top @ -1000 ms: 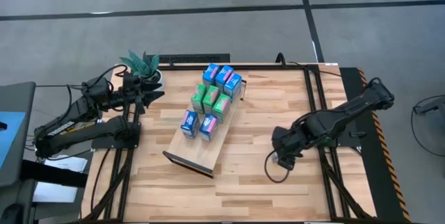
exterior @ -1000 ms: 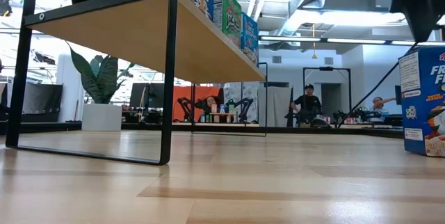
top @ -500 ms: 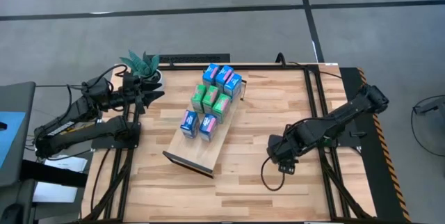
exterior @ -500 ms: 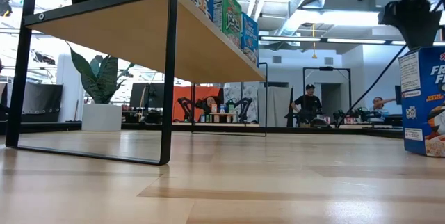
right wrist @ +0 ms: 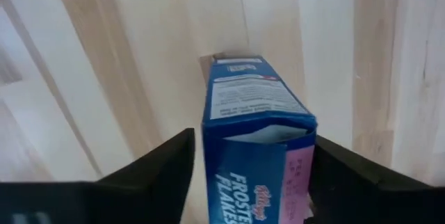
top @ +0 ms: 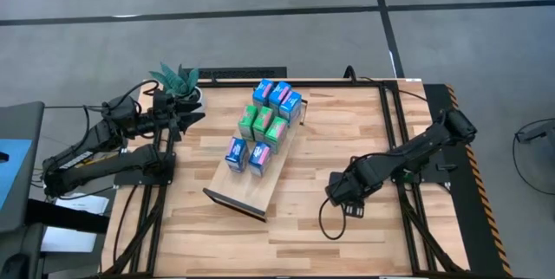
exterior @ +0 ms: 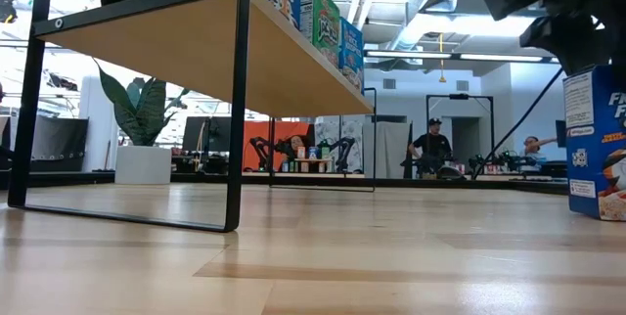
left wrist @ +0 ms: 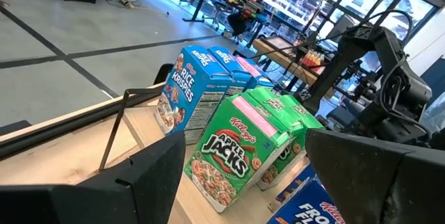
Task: Stack cereal on shelf
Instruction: Put the blue cereal box on the shelf aligned with the other blue cereal boxes
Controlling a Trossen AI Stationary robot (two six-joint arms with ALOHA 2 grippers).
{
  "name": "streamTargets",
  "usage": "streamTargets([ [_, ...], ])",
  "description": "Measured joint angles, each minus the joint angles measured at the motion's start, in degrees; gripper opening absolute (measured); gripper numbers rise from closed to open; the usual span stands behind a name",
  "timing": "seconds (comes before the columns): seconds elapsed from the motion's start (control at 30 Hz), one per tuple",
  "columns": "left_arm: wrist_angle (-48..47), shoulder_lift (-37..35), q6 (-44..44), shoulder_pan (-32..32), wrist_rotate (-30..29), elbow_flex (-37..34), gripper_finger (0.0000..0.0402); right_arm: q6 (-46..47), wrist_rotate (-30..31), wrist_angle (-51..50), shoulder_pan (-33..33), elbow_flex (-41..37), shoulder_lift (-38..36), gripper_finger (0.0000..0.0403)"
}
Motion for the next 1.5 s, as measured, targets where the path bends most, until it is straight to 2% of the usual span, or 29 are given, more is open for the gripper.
streamTargets([
  [0.3, 0.0, -0.02, -0.04, 0.0, -0.02, 0.0, 0.0286, -0.44, -0.13, 0.28, 0.0, 0.0, -0.07, 0.0151],
  [0.47, 0.02, -0.02, -0.09, 0.0, -0.02, 0.0, 0.0286, -2.99, -0.46, 0.28, -0.22, 3.25, -0.07, 0.0113],
  [0.67, 0.04, -0.01, -0.11, 0.0, -0.02, 0.0, 0.0286, -8.95, -0.37, 0.2, -2.34, 11.86, -0.07, 0.0107],
  [0.8, 0.07, -0.02, -0.15, 0.0, -0.02, 0.0, 0.0286, -17.09, 0.19, 0.45, -4.48, 19.47, 0.39, 0.0108],
  [1.03, 0.15, 0.0, -0.25, 0.0, -0.02, 0.0, 0.0286, -36.32, 8.17, -0.26, -6.53, 30.71, 3.28, 0.0108],
  [1.23, 0.14, -0.02, -1.28, 0.0, -0.02, 0.0, 0.0286, -53.22, 12.68, -0.46, -6.93, 39.37, 7.55, 0.0108],
  [1.5, 0.13, 0.0, -1.74, 0.0, -0.31, 0.0, 0.0286, -71.63, 18.78, -0.39, -7.26, 45.57, 14.09, 0.0108],
])
